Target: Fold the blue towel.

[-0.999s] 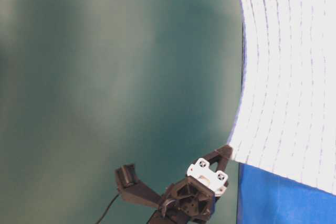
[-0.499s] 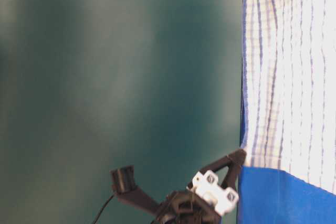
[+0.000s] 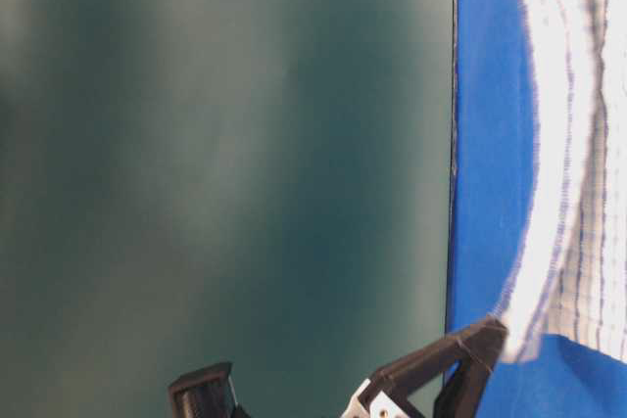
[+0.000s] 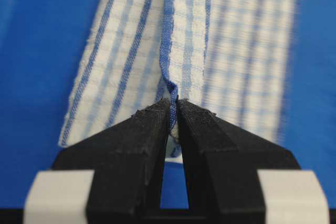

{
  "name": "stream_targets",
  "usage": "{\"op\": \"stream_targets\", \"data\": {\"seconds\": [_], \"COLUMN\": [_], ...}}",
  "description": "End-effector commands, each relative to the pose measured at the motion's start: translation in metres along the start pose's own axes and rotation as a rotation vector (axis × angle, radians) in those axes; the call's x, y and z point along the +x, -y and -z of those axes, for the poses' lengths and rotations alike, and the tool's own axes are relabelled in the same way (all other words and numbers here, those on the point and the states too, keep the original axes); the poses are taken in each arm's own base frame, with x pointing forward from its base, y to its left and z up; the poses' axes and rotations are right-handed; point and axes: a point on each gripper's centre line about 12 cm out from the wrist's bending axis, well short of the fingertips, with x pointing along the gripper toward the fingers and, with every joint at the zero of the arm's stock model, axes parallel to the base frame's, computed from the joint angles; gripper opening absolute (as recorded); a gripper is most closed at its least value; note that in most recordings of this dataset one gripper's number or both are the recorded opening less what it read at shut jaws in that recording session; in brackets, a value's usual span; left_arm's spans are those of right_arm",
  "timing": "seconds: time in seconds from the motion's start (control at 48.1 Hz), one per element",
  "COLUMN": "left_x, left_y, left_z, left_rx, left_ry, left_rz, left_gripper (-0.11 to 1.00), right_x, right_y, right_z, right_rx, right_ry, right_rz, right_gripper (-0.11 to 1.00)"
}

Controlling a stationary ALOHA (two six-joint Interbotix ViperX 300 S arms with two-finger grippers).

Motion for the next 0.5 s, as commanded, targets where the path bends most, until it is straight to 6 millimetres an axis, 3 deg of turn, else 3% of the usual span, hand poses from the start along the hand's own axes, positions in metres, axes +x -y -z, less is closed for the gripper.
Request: {"op": "stream_targets", "data": {"seconds": [0.0,0.479], "left_x": [-0.004,-0.001], "left_y": [0.01,0.028], "left_z": [-0.007,-0.006], "left_rx": [0.006,0.028], "left_ry": [0.026,0.012], "left_rz": [0.023,0.067], "left_gripper": [0.05,0.05], "right_x": [-0.001,0.012], "right_y": [-0.008,-0.014], "right_z": [0.0,0.015], "right_rx": [-0.021,-0.059], "right_ry": [-0.005,-0.108], "right_rz": [-0.027,-0.03], "right_gripper": [0.05,0.05]}}
